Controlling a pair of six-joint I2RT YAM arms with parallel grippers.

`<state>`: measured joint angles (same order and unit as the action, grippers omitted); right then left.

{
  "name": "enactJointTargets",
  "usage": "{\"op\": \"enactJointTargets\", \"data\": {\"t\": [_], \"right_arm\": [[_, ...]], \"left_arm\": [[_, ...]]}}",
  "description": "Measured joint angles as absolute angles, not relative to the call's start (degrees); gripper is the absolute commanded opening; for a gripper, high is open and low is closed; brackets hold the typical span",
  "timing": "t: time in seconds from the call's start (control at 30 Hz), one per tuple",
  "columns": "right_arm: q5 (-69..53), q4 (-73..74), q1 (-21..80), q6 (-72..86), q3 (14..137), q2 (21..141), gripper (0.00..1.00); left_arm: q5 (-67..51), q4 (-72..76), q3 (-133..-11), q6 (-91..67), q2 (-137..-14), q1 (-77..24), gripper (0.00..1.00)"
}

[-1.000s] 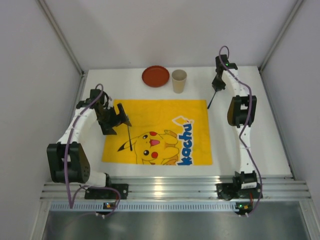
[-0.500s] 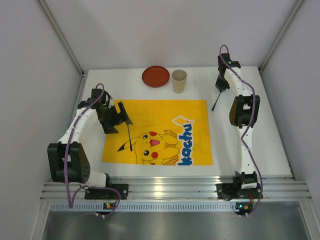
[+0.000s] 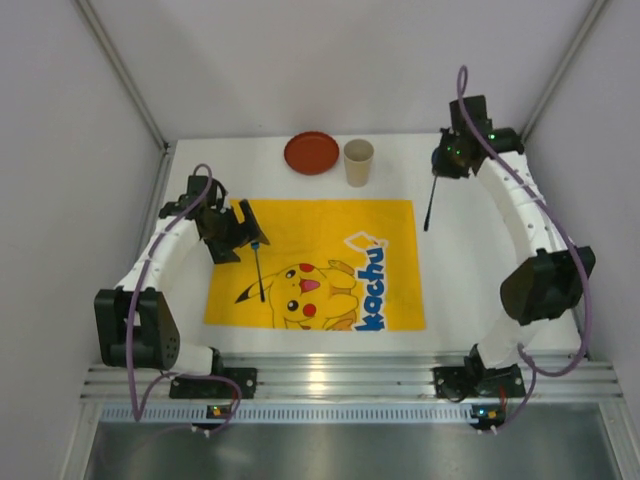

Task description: Set the dinner table for one person

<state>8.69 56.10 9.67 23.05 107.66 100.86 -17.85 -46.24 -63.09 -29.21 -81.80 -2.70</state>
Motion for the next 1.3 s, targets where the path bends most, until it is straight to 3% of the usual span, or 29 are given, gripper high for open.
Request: {"op": "enactJointTargets", "data": {"t": [0.13,0.27,0.63,0.67,0.7,0.73,0.77,0.8,1.1,1.3], "right_arm": [[3.0,51.1,19.7,23.7,90.9,93.5,0.00],[-0.1,45.7,27.7,24.3,76.9,93.3,0.00],[-0.5,38.5,28.9,25.3,74.2,101.4,0.00],[-0.5,38.0,29.0,25.6,74.2,101.6,0.05],[-0.5,37.7,29.0,25.9,74.3,101.9,0.19],[-0.6,37.4,29.1,26.6,74.4,102.5,0.52],[-0.6,37.5,29.1,27.2,74.8,103.3,0.64],[-0.8,37.5,29.1,27.7,75.1,104.0,0.99],[-1.8,43.2,28.4,30.6,83.5,105.8,1.00],[-2.9,44.5,23.8,32.2,109.3,110.3,1.00]], "left_arm": [[-16.9,-45.7,-63.1,-30.6,-81.3,-3.9,0.95],[-16.1,-44.9,-63.1,-31.9,-81.0,-6.2,0.95],[-13.8,-45.0,-62.6,-33.8,-75.7,-10.2,0.95],[-13.7,-45.0,-62.3,-33.9,-74.9,-10.2,0.95],[-13.5,-45.0,-61.9,-34.1,-74.1,-10.2,0.95],[-13.5,-45.1,-61.4,-34.3,-73.2,-10.2,0.95],[-13.4,-45.1,-61.0,-34.4,-72.6,-10.2,0.95],[-13.4,-45.1,-60.8,-34.4,-72.2,-10.2,0.95],[-12.5,-45.4,-59.8,-34.4,-71.9,-10.2,0.95],[-12.6,-44.9,-59.8,-34.4,-73.8,-10.2,0.95]]}}
